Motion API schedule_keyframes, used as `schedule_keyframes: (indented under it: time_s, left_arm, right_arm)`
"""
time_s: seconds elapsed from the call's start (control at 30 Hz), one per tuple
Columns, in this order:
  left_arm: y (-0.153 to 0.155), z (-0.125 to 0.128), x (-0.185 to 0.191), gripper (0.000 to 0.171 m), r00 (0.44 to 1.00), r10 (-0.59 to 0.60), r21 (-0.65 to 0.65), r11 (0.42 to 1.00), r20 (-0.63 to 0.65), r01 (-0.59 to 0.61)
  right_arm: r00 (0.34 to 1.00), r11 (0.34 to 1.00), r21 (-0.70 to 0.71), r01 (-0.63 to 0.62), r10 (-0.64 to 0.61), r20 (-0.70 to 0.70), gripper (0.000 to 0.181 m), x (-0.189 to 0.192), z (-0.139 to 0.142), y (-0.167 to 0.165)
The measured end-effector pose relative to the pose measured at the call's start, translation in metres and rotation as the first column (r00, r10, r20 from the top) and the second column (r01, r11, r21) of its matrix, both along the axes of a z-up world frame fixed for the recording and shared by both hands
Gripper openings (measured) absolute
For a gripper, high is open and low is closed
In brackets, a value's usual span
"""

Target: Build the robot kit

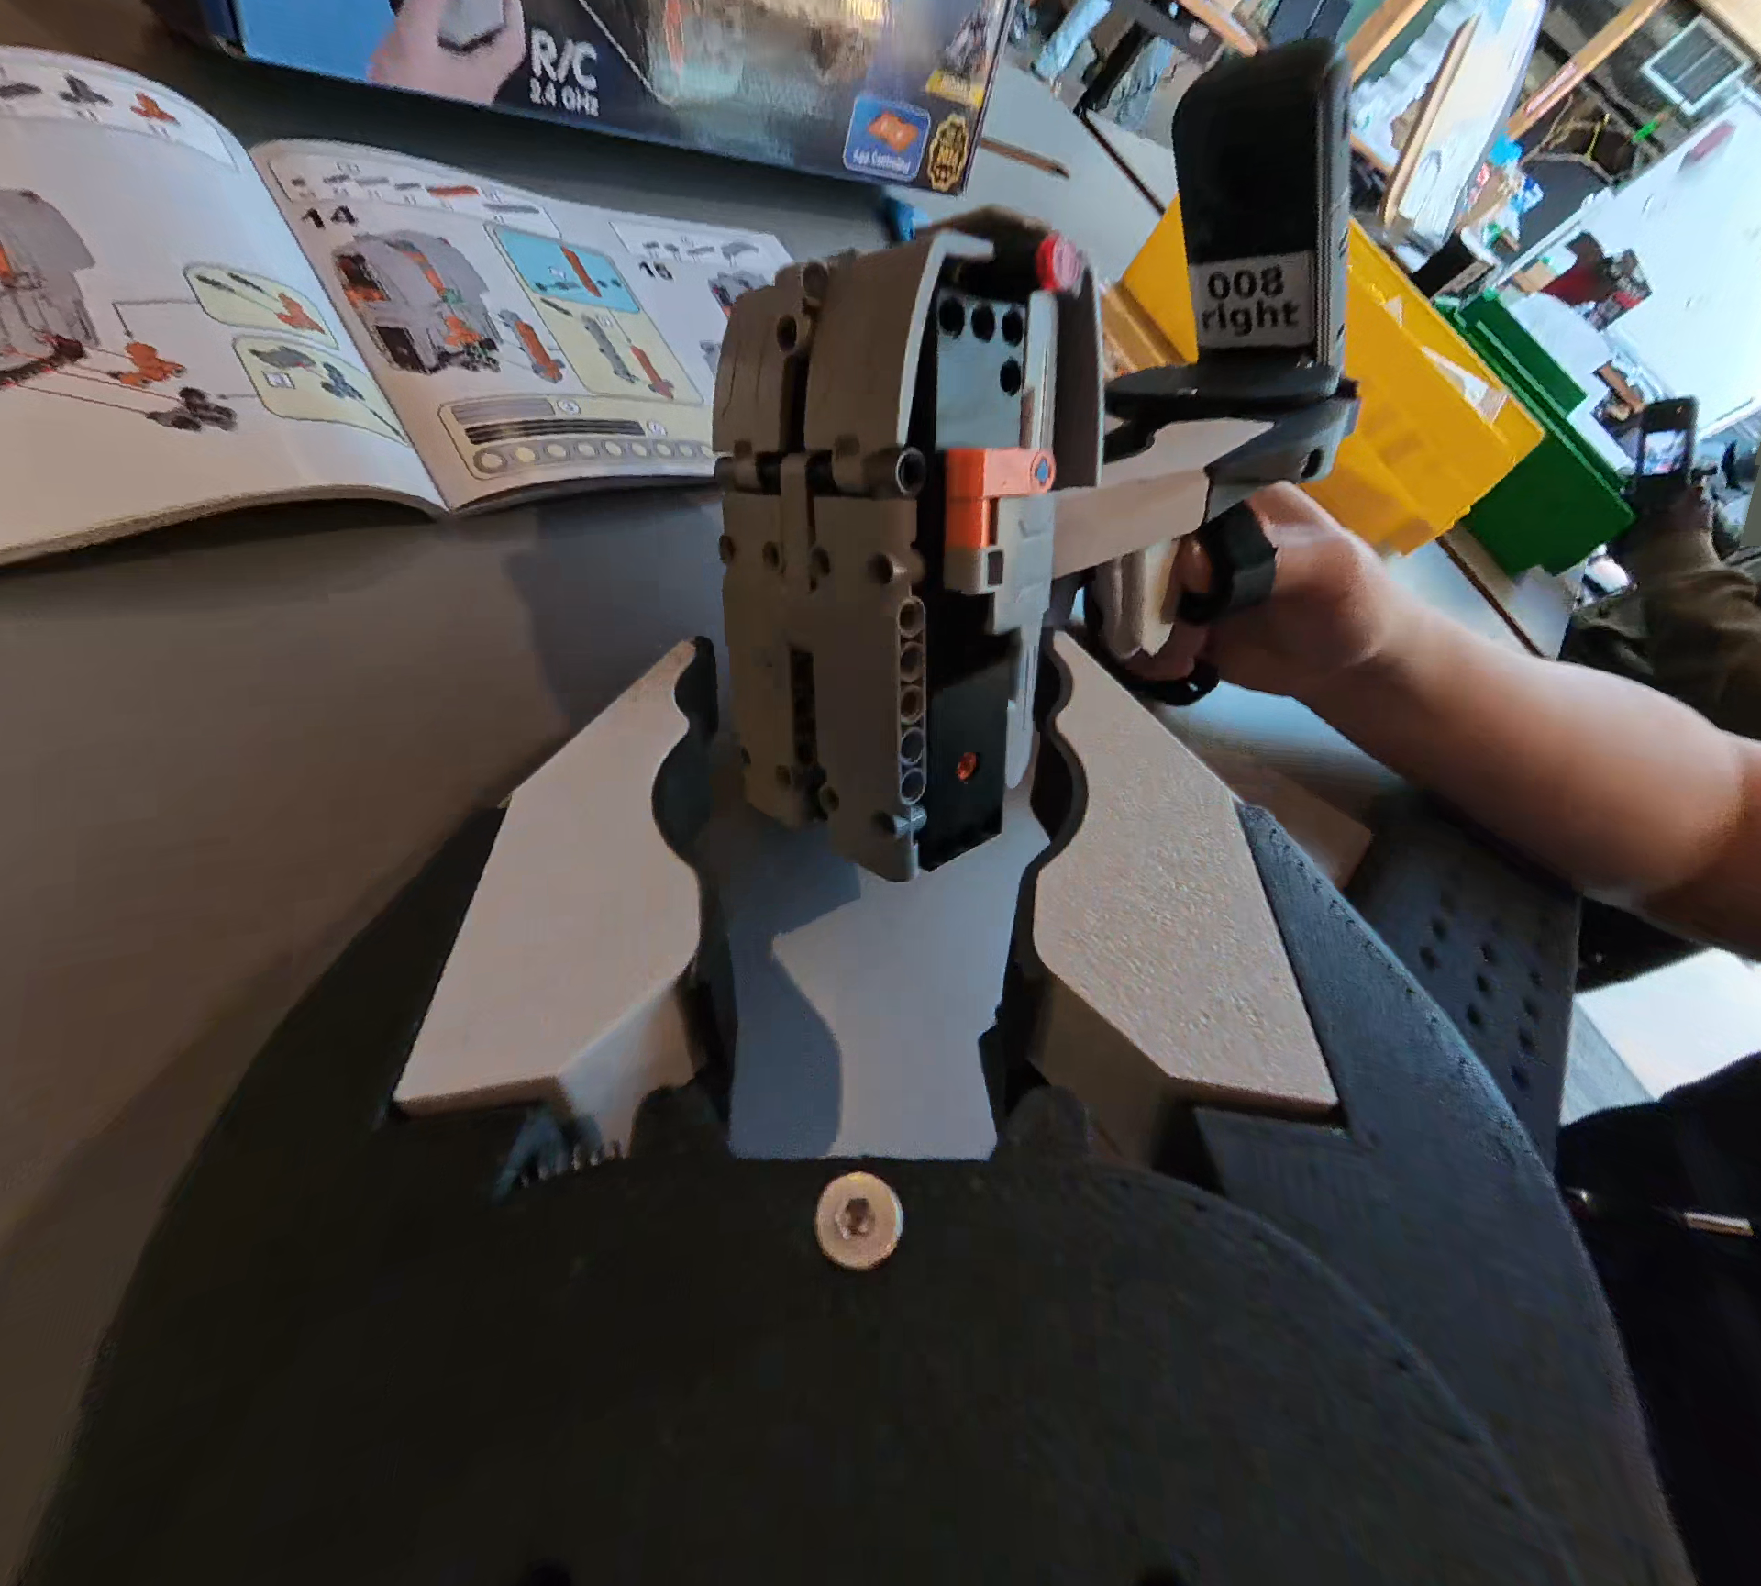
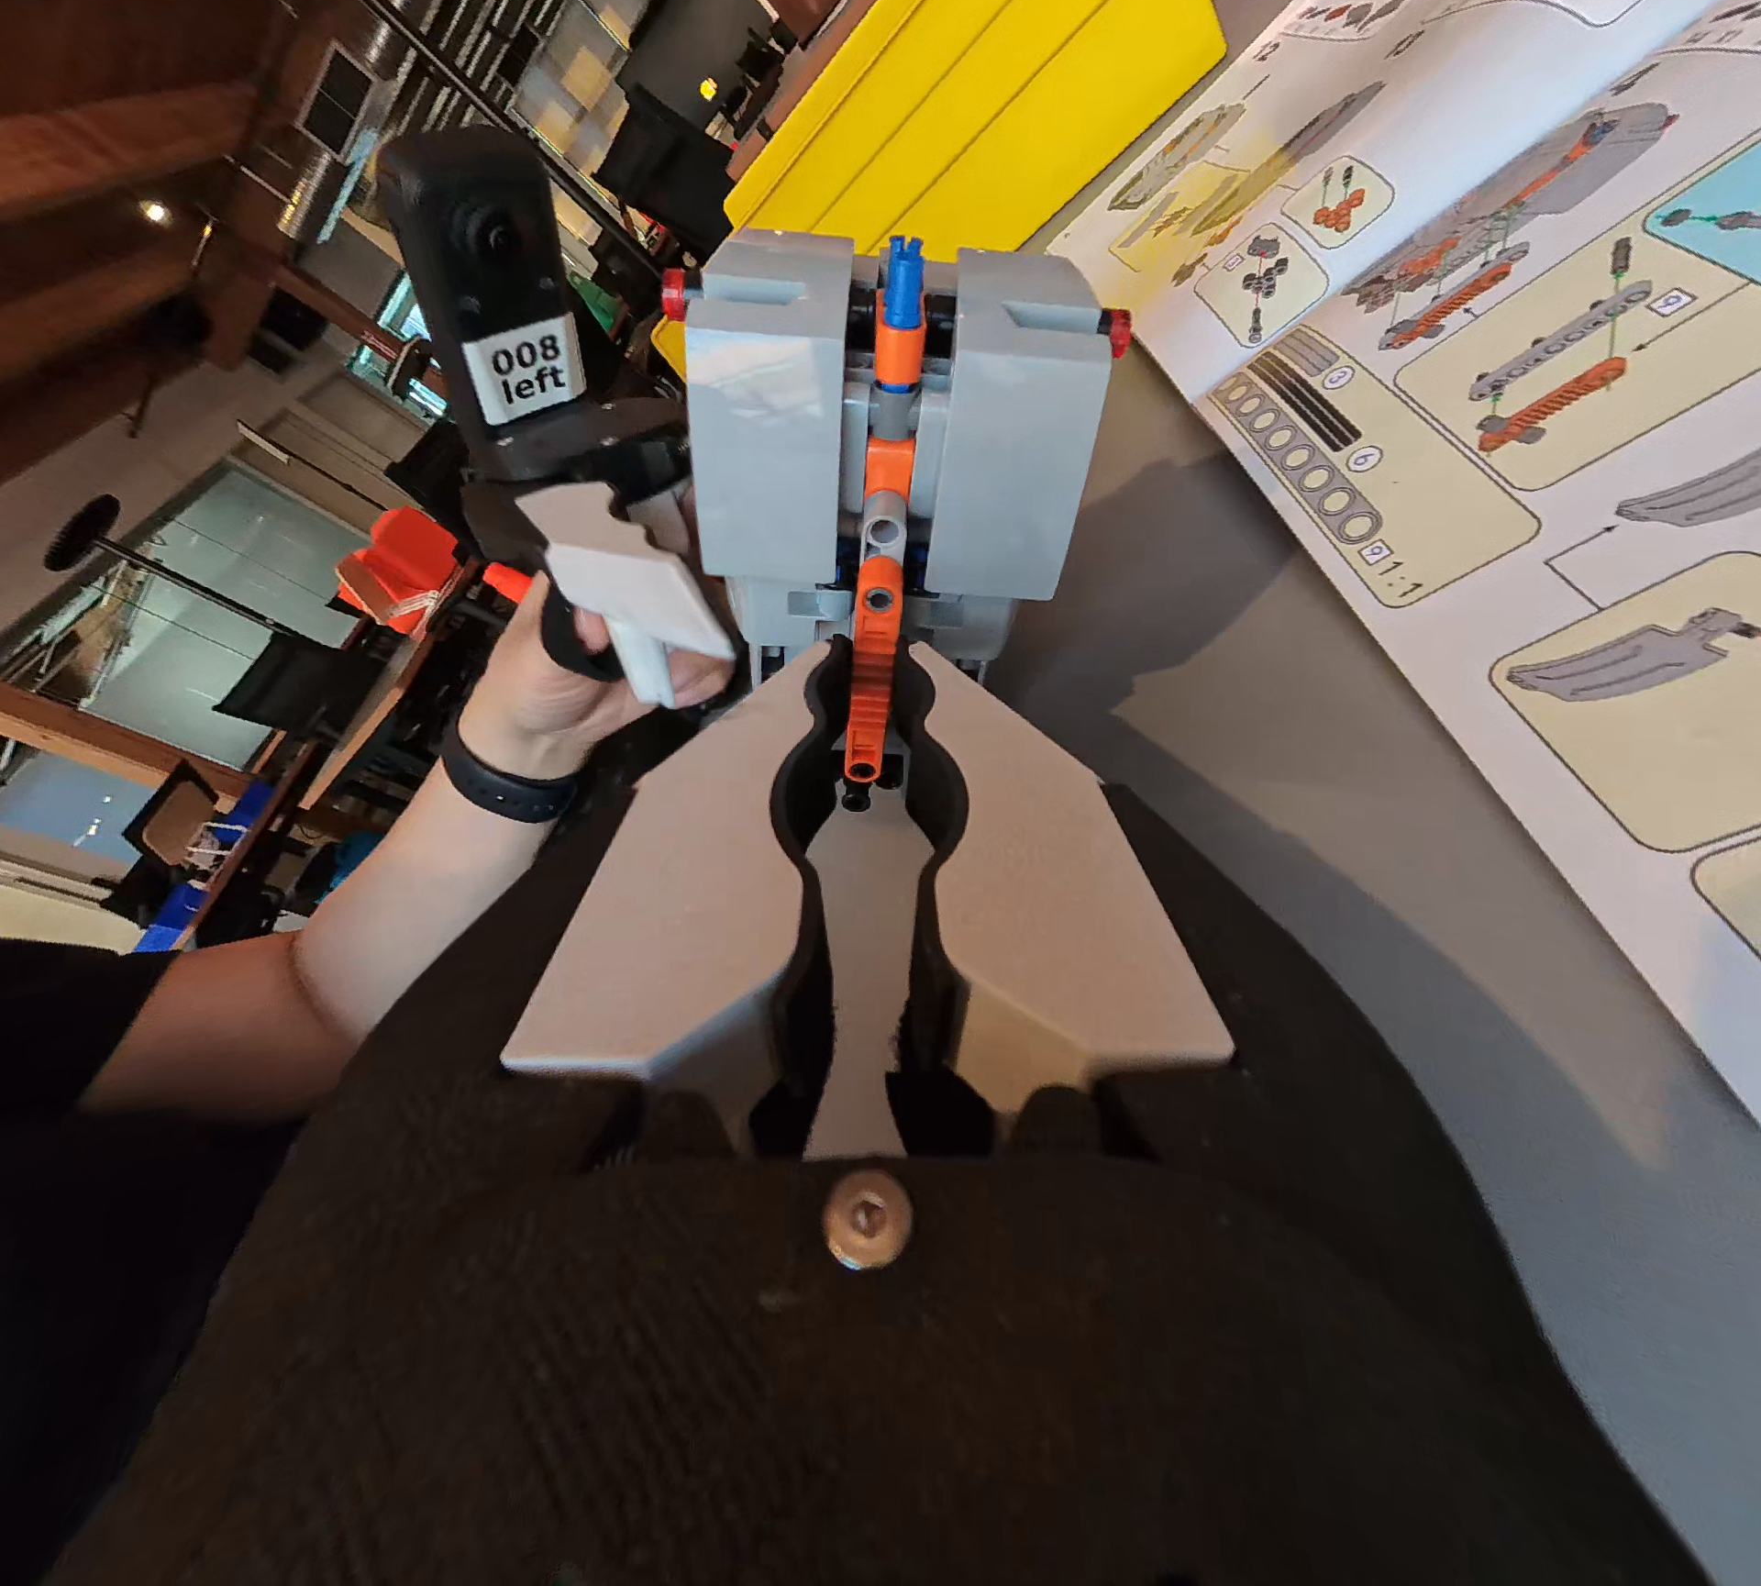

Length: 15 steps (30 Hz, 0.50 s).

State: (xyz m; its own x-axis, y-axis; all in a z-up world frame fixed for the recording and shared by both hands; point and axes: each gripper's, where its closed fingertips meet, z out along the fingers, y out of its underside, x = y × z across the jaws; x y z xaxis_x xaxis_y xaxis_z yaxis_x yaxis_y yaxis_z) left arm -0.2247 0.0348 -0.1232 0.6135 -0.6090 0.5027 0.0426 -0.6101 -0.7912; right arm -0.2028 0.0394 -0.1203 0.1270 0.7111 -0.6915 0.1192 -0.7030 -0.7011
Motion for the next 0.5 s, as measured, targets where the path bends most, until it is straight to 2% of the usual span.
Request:
schedule_keyframes:
  time_s: [0.07, 0.23, 0.5]
  left_arm:
    - [-0.0025, -0.0048, 0.0057, 0.060, 0.999, -0.032, -0.011, 0.999, -0.019, 0.031]
    - [-0.0017, -0.0058, 0.0066, 0.057, 1.000, -0.015, -0.025, 1.000, 0.003, 0.015]
    - [-0.0071, -0.0060, 0.0081, 0.056, 1.000, -0.019, -0.029, 0.999, 0.015, 0.020]
  right_arm:
    - [1.000, 0.999, -0.033, -0.002, 0.001, -0.012, 0.005, 0.0007, -0.0005, 0.0013]
    - [0.999, 0.986, -0.168, -0.015, 0.009, -0.038, 0.005, 0.0035, -0.0045, 0.0046]
    - [0.997, 0.975, -0.215, -0.055, 0.042, -0.067, 0.005, 0.0058, -0.0040, 0.0020]
